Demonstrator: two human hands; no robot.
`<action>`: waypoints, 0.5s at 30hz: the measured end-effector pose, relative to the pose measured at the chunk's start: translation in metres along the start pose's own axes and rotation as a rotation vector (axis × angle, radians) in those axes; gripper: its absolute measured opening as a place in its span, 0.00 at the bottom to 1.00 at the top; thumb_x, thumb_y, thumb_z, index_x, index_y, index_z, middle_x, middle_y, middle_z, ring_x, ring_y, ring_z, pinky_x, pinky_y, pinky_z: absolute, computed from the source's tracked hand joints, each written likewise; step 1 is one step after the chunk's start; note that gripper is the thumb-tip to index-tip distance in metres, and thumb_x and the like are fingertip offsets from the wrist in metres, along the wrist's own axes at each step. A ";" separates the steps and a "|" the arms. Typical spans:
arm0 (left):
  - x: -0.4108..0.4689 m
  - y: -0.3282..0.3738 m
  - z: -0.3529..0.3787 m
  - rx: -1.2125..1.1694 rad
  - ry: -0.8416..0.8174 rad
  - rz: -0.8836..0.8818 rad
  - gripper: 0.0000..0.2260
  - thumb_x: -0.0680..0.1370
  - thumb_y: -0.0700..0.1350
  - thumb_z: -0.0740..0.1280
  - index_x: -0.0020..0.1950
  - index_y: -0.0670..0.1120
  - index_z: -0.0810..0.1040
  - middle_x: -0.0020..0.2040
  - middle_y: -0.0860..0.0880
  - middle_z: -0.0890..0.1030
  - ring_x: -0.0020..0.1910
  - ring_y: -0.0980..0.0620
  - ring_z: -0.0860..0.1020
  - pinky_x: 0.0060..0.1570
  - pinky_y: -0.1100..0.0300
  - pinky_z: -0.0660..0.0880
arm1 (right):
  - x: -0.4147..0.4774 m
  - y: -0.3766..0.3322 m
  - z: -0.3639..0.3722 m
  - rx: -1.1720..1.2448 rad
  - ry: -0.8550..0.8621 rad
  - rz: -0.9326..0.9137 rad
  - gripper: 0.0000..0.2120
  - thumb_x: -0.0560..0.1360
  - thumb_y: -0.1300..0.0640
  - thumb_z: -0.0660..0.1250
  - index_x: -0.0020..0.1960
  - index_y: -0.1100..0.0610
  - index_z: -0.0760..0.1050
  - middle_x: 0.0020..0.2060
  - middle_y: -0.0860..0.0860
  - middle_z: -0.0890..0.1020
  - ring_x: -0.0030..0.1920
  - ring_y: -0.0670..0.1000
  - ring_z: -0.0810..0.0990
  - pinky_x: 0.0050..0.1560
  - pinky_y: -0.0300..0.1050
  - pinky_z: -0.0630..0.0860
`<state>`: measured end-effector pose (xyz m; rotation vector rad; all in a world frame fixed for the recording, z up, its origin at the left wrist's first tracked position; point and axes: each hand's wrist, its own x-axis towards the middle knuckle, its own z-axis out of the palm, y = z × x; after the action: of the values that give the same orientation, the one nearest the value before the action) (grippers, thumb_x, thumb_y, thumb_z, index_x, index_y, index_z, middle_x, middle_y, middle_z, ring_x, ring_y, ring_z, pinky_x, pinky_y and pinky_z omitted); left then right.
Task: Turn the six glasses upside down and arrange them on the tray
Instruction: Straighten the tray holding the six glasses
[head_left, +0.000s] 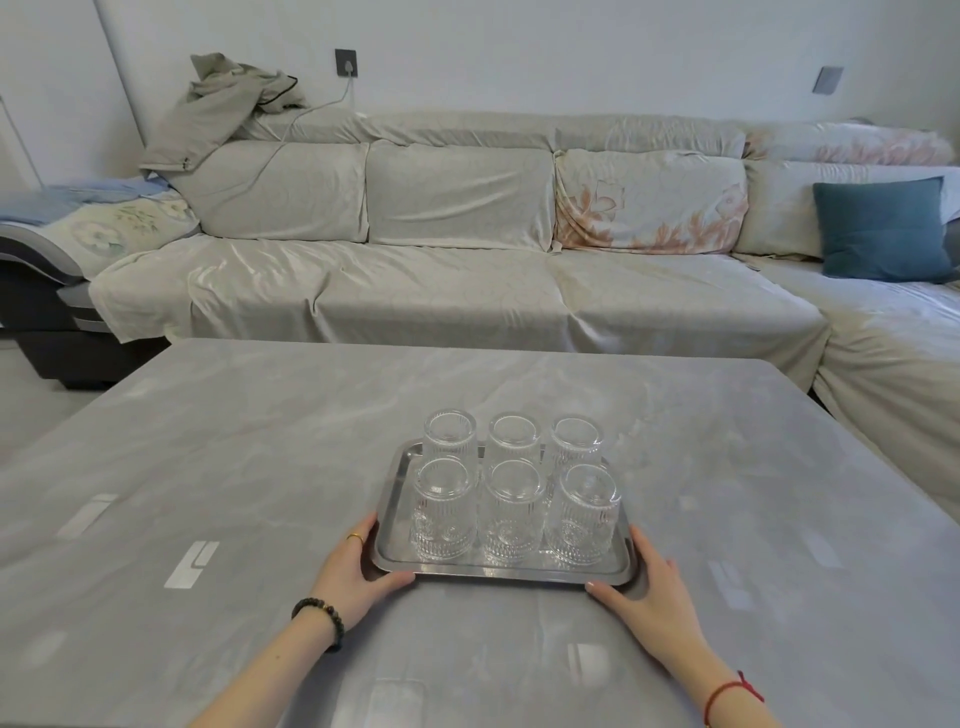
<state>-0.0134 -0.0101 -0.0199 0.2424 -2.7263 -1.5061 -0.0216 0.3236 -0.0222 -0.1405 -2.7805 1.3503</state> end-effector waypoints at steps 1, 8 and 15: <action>0.000 0.000 0.001 0.018 0.016 0.011 0.42 0.63 0.47 0.77 0.71 0.43 0.59 0.71 0.46 0.66 0.69 0.49 0.65 0.69 0.58 0.61 | 0.001 0.000 0.000 0.003 0.003 -0.002 0.44 0.63 0.47 0.76 0.72 0.54 0.58 0.70 0.50 0.67 0.72 0.54 0.59 0.75 0.51 0.49; 0.001 -0.002 0.003 0.052 0.069 0.040 0.41 0.63 0.46 0.77 0.70 0.42 0.61 0.70 0.44 0.67 0.68 0.48 0.66 0.67 0.59 0.61 | 0.006 -0.001 -0.001 -0.019 -0.025 -0.050 0.42 0.64 0.47 0.75 0.72 0.54 0.58 0.70 0.50 0.68 0.72 0.52 0.62 0.75 0.49 0.46; 0.003 -0.005 0.004 0.027 0.085 0.054 0.40 0.62 0.45 0.77 0.70 0.43 0.62 0.69 0.45 0.69 0.67 0.48 0.67 0.65 0.59 0.63 | 0.006 0.003 0.000 0.008 -0.036 -0.032 0.42 0.65 0.46 0.74 0.72 0.52 0.57 0.71 0.49 0.67 0.74 0.55 0.56 0.76 0.52 0.46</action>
<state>-0.0159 -0.0096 -0.0262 0.2255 -2.6664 -1.4135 -0.0272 0.3264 -0.0246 -0.0716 -2.7932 1.3703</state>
